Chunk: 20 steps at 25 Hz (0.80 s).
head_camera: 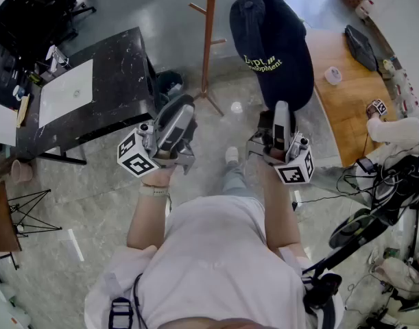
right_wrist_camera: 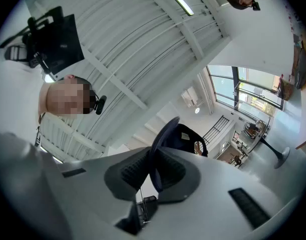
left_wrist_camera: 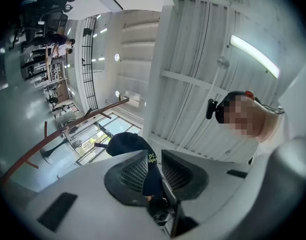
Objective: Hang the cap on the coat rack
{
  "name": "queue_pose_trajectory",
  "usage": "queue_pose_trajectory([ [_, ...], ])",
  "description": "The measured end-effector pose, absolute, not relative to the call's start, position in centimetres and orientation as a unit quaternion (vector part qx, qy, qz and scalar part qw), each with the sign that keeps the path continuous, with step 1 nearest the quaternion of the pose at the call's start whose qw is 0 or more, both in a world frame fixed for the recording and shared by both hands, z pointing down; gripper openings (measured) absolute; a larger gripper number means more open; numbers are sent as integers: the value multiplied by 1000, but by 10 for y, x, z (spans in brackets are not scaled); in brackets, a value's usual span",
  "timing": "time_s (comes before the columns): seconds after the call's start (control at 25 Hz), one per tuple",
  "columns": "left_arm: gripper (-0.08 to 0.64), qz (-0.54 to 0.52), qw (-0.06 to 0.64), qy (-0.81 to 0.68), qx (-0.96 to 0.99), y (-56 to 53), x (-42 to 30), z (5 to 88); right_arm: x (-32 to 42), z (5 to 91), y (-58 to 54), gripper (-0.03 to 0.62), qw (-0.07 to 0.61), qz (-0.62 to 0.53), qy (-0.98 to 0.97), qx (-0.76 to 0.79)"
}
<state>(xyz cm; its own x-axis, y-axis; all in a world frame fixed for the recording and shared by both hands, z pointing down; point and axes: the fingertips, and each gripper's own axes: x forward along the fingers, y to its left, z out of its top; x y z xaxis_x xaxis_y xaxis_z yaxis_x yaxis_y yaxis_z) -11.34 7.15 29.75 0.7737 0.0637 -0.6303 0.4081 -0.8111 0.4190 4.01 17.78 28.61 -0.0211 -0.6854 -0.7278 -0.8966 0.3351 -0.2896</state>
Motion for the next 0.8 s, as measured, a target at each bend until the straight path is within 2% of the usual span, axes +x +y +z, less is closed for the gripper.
queue_pose_trajectory([
  [0.2,87,-303,274,116,905,47,-71,302,83,291,148,46,405,126,714,-557],
  [0.6,87,-308,267,75,910,-33,35,303,188,298,56,46,442,84,745,-492],
  [0.8,84,-327,250,43,910,-72,62,293,214,281,11,46,456,75,775,-430],
])
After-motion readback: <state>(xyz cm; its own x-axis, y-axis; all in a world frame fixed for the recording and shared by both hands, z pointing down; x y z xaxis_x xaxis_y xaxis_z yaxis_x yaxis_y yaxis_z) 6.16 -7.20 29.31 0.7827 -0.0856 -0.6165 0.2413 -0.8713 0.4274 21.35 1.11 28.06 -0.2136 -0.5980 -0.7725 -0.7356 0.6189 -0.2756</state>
